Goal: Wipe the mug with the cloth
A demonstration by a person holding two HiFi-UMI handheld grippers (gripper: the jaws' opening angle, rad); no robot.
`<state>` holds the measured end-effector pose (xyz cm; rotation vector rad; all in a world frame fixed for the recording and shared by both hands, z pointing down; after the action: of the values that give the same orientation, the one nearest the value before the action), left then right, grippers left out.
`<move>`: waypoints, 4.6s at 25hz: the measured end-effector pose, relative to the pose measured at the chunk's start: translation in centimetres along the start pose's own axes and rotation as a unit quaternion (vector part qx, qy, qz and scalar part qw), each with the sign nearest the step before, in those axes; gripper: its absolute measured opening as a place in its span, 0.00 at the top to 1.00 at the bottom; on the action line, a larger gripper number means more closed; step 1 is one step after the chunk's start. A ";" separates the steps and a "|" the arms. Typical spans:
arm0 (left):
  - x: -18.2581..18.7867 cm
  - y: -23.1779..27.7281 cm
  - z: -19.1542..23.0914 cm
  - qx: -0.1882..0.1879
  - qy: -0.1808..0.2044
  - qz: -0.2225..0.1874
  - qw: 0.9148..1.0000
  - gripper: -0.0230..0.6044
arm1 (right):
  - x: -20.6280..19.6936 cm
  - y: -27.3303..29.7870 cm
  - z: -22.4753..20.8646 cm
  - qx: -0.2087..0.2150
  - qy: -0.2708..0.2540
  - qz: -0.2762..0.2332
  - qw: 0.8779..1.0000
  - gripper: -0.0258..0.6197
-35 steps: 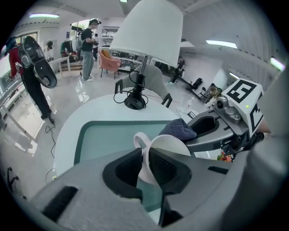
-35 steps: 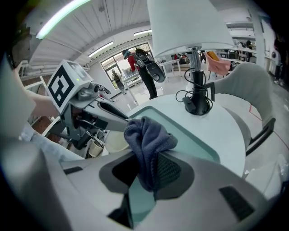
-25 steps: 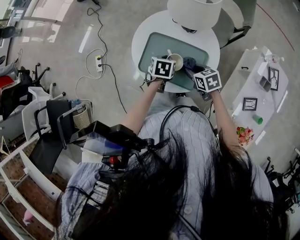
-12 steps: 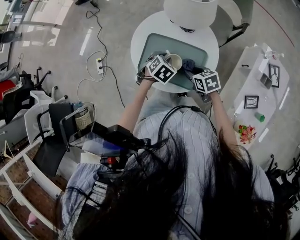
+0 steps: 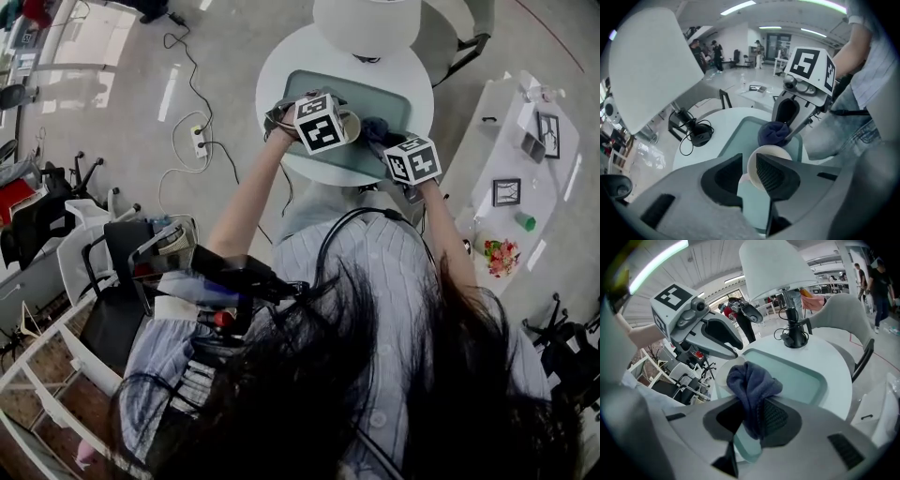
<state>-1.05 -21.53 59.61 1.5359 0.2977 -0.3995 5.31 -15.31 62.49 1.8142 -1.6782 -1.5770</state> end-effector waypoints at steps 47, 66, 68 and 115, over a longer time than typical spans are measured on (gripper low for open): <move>-6.8 0.1 2.3 0.136 -0.492 -0.043 0.859 0.88 | 0.0 1.5 2.7 0.023 0.003 0.003 1.000 0.81; -5.6 0.1 1.6 0.066 -0.231 0.011 0.971 0.87 | -0.3 1.9 4.1 0.027 0.009 0.005 1.000 0.81; -5.3 -0.2 2.0 0.059 -0.179 0.018 0.982 0.87 | -0.2 2.0 4.4 0.026 0.011 0.006 1.000 0.81; -6.6 0.1 5.5 0.113 -0.393 -0.026 0.912 0.88 | 1.4 3.5 4.3 -0.006 0.023 0.004 1.000 0.81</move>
<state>-7.27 -26.61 62.59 1.4634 -0.3532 -1.0806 -0.40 -15.53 62.60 1.8216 -1.6508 -1.5254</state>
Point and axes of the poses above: the fingertips, and each gripper's own axes: y forward along the fingers, z to its left, x out of its top, the point moved 2 cm from there along -y, backward along the fingers, and after that the axes turned 1 degree about -y, right-handed, at the moved point
